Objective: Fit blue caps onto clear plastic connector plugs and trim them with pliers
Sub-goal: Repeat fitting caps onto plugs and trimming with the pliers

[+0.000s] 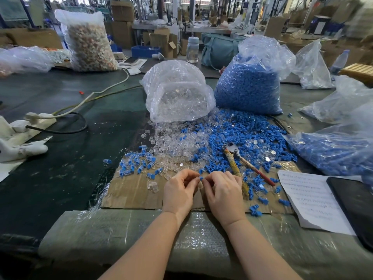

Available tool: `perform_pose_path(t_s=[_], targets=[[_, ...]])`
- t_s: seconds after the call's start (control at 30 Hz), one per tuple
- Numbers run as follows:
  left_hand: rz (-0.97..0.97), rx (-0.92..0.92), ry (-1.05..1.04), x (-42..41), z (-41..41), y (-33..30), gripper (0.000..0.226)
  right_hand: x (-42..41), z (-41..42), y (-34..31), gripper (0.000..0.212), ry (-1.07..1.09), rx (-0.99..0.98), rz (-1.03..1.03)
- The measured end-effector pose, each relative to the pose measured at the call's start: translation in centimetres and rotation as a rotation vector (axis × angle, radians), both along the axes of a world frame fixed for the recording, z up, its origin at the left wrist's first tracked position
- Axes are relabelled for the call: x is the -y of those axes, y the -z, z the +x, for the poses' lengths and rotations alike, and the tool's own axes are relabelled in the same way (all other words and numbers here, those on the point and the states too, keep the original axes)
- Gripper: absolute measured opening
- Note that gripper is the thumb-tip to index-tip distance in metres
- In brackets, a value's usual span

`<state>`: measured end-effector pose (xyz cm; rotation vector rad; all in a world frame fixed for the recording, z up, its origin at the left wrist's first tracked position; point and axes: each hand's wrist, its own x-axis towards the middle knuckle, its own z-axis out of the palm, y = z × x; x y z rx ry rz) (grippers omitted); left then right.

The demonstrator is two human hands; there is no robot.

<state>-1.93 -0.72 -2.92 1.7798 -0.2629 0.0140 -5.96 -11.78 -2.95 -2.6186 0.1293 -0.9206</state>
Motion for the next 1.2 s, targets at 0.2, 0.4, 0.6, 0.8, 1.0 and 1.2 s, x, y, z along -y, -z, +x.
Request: perform_pose_path(t_s=[0.2,0.4,0.6,0.8,1.0,1.2], targets=[[-0.002,-0.036,0.005,-0.08,0.06,0.10,0.029,-0.03,-0.02,-0.02,0.014,-0.013,0.002,0.001],[-0.020,-0.046,-0.027,-0.02,-0.01,0.09,0.028,-0.12,-0.41,-0.35,0.011,-0.075,-0.025,0.063],[-0.084,-0.106,-0.032,0.12,0.00,-0.02,0.020,-0.12,-0.64,-0.74,0.025,-0.111,-0.049,0.072],[-0.044,-0.075,-0.042,-0.01,0.10,0.12,0.022,-0.09,-0.41,-0.67,0.021,-0.116,-0.021,0.047],[-0.030,-0.058,-0.059,0.11,0.20,0.24,0.026,-0.01,-0.17,-0.43,0.015,-0.104,0.006,0.036],[0.026,0.005,-0.060,-0.01,0.08,0.01,0.021,0.03,-0.21,-0.57,0.016,-0.119,-0.006,0.040]])
